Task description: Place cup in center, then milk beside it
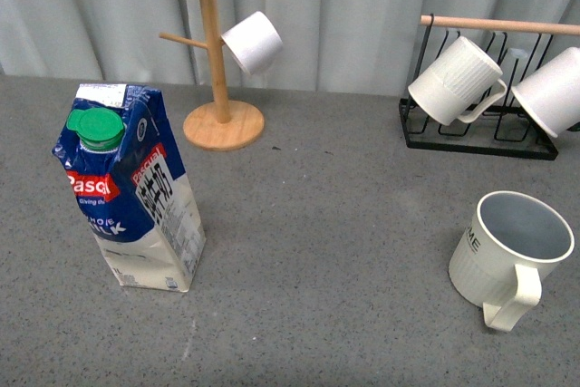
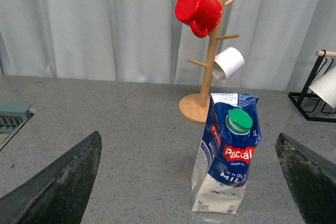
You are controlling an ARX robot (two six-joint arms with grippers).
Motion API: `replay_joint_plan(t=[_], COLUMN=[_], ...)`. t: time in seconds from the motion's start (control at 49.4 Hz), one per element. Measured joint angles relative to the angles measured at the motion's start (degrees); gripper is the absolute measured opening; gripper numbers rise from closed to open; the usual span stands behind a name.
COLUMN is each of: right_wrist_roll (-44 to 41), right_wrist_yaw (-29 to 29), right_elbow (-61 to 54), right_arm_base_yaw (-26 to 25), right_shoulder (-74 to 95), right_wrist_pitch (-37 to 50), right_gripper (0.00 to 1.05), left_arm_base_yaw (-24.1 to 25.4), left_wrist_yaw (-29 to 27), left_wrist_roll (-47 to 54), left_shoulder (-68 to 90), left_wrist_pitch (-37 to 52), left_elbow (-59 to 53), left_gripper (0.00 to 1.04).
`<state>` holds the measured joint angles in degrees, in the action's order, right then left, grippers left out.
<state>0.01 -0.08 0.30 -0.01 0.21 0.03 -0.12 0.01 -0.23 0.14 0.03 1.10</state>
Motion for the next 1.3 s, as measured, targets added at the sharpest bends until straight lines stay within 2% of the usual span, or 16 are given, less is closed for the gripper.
replay_joint_plan(t=[1.295], right_wrist_roll=[-0.02], right_wrist_yaw=[0.0], right_elbow=[0.0], right_arm_base_yaw=[0.0], right_shoulder=[0.0], right_wrist_pitch=[0.0], right_gripper=[0.95], left_arm_base_yaw=[0.0], left_wrist_yaw=[0.0], left_wrist_roll=[0.0], left_shoulder=[0.0], left_wrist_pitch=[0.0], left_elbow=[0.0], left_gripper=[0.98])
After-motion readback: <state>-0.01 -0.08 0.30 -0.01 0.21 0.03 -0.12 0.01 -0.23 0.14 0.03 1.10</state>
